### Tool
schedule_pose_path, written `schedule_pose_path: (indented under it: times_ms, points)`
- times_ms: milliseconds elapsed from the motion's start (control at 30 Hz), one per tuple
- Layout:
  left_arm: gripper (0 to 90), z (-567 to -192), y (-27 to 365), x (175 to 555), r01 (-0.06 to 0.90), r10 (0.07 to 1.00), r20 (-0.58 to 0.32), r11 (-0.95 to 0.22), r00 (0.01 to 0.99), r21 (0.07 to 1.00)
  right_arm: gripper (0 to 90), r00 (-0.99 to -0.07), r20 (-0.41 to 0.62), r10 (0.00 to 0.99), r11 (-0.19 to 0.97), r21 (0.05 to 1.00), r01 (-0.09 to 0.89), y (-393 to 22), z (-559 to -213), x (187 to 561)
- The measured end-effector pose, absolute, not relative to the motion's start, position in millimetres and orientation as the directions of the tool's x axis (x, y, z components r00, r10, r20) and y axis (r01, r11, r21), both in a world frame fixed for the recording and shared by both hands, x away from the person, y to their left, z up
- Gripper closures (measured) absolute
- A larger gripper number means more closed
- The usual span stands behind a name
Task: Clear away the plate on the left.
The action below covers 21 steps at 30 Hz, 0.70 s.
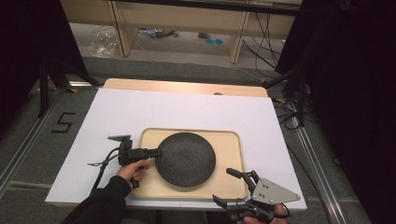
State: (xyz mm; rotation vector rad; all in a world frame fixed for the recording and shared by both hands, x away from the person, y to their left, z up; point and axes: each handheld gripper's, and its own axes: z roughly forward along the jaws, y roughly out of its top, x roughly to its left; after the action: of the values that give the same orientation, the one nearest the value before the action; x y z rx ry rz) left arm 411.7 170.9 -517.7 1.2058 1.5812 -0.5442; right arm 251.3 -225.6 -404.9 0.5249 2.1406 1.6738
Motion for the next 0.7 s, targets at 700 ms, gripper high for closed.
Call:
schedule_pose_path:
  times_ms: [700]
  points:
    - [56.7, -517.4, 173.7, 414.2, 0.906, 0.422, -0.903, 0.348, 0.078, 0.240, 18.4, -0.861, -0.062, 0.504, 0.226, 0.972, 0.062, -226.0, -405.1, 250.8]
